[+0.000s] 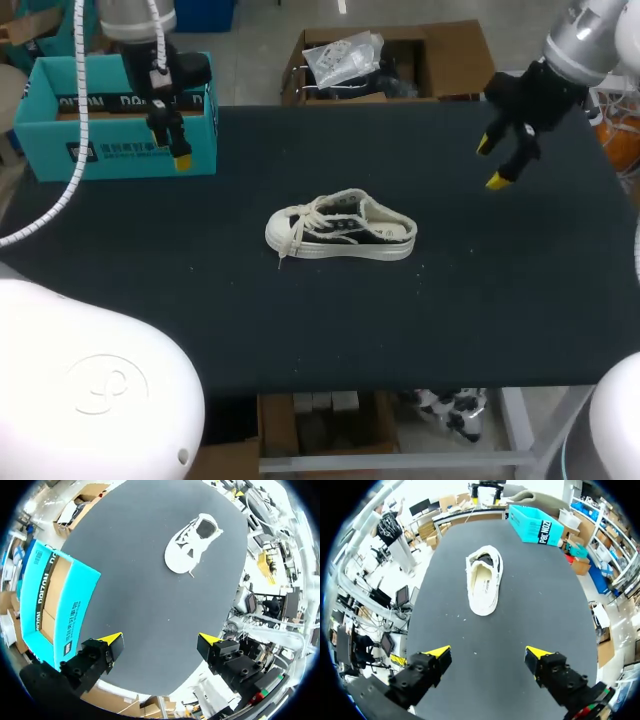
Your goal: Open the shoe tongue, take the insole out of the shoe, put the insole back into the shoe, and pack the shoe into the shoebox
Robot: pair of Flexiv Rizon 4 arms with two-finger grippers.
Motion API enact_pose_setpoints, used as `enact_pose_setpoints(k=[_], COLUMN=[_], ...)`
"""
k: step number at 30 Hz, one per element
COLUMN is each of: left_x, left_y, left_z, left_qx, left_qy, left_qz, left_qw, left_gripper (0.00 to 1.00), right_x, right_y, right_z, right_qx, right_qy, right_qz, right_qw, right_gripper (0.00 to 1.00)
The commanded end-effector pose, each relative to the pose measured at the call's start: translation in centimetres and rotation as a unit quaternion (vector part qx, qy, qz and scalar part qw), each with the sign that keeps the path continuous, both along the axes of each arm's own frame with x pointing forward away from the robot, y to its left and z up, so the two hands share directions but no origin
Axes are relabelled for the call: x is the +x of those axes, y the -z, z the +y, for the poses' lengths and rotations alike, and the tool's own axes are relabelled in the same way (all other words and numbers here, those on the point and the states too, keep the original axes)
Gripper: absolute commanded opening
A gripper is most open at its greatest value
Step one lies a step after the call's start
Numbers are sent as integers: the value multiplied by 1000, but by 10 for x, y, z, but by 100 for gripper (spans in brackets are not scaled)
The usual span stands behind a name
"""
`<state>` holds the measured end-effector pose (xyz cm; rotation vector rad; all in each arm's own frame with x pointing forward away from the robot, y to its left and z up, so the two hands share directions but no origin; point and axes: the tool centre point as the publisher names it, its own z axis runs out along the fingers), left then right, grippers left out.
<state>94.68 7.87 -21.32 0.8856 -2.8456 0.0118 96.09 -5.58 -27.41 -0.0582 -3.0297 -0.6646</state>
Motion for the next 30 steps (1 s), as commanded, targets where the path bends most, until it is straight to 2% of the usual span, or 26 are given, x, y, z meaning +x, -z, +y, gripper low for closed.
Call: enact_pose_setpoints(k=[1,3,4,20,21,22,23,24,25,26,27,30], left_x=[-14,-14,-15,-15,-13,-13,-13,-14,-15,-13,-14,-16], left_y=[8,13,14,14,15,19,20,22,24,24,26,26], left_z=[-2,-8,-12,-12,-19,-28,-37,-46,-53,-60,-67,-84], left_qx=[-16,-9,21,21,32,53,55,61,63,61,68,50], left_qy=[-46,-60,-68,-68,-90,-111,-134,-150,-169,-212,-239,-302], left_qz=[-18,-20,-21,-21,-14,-19,-6,-7,-3,6,-3,4], left_qw=[999,998,997,997,995,992,989,987,984,975,968,952], left_gripper=[100,100,100,100,100,100,100,100,100,100,100,100], right_x=[-15,-16,-17,-19,-19,-20,-20,-21,-23,-26,-28,-32], right_y=[23,30,35,38,38,42,46,50,54,59,63,72], right_z=[16,26,30,29,29,33,34,38,43,48,53,61], right_qx=[45,62,72,73,73,76,86,86,95,101,104,125], right_qy=[30,39,48,57,57,68,77,77,83,86,86,89], right_qz=[-51,-43,-31,-28,-28,-28,-28,-29,-32,-33,-39,-46], right_qw=[997,996,996,995,995,994,993,993,991,991,990,987], right_gripper=[100,100,100,100,100,100,100,100,100,100,100,100])
